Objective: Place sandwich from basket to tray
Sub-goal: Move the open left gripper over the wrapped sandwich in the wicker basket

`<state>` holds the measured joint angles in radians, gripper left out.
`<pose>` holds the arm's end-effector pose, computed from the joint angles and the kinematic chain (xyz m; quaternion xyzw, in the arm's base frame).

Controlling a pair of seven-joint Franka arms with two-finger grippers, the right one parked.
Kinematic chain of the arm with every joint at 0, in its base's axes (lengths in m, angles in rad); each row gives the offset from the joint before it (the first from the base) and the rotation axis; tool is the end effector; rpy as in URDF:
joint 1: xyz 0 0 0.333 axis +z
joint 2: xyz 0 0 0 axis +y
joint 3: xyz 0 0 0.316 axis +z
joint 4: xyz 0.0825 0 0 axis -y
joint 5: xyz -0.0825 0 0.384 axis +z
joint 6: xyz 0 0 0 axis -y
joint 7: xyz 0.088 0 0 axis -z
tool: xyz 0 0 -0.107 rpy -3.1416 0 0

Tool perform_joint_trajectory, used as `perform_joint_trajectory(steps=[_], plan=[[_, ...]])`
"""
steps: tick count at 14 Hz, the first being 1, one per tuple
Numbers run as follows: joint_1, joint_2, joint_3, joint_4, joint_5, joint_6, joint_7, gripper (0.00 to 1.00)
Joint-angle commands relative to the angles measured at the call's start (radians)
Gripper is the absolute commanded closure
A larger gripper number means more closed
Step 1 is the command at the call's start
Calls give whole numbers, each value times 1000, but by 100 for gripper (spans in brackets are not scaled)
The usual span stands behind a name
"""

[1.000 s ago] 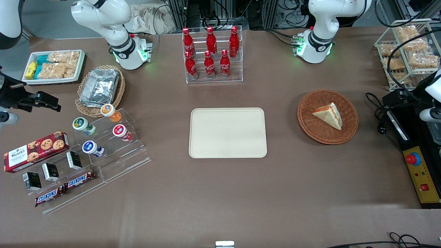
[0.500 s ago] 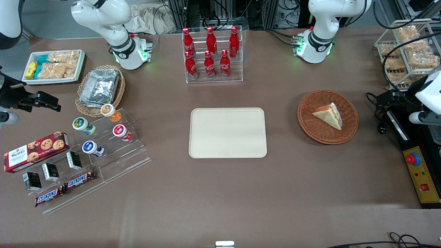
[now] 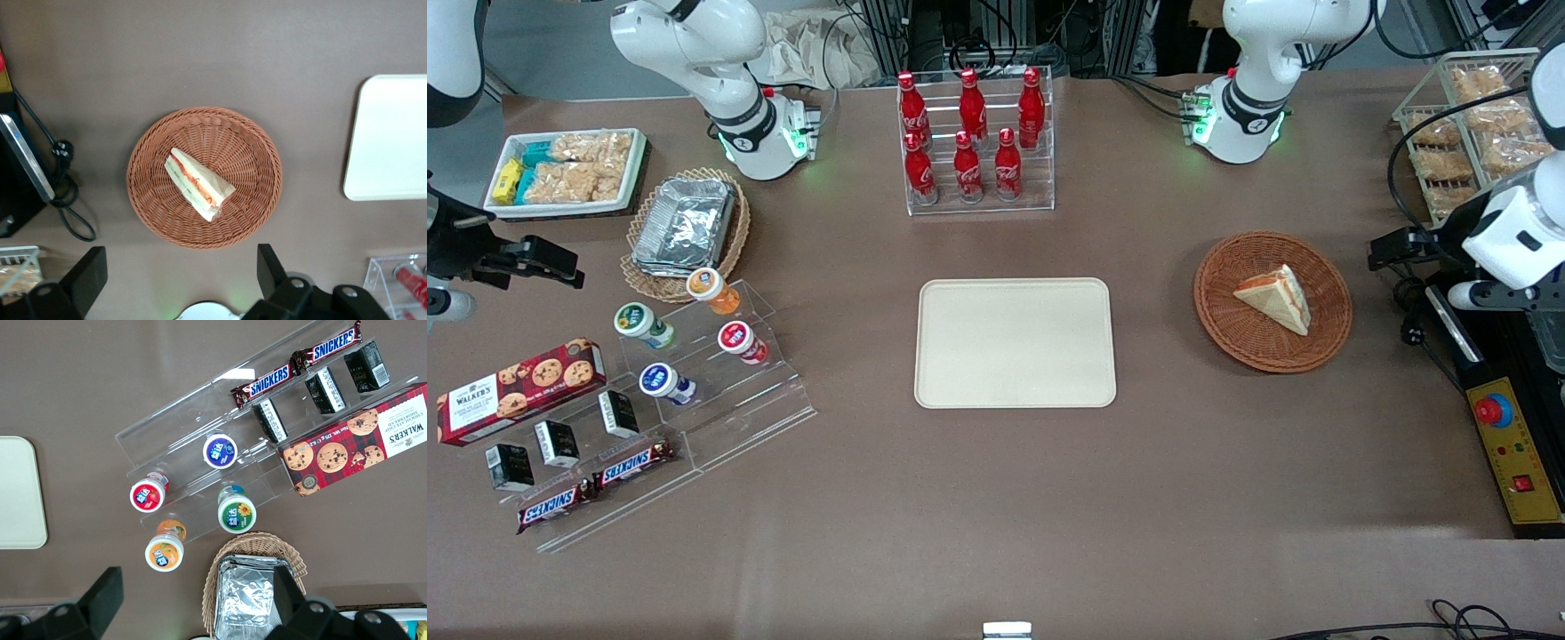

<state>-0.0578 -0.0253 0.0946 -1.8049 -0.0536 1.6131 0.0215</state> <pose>0.5362 0.0147 0.5321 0.9961 0.0109 -0.0823 0.0302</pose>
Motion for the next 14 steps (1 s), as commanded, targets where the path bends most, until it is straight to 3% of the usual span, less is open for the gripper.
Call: perform_joint_trajectory(steps=[1, 8, 14], plan=[[-1, -83, -3, -170, -12, 99, -113, 0], [-5, -94, -6, -401, -29, 291, -366, 0], [1, -76, -3, -499, -104, 373, -406, 0]])
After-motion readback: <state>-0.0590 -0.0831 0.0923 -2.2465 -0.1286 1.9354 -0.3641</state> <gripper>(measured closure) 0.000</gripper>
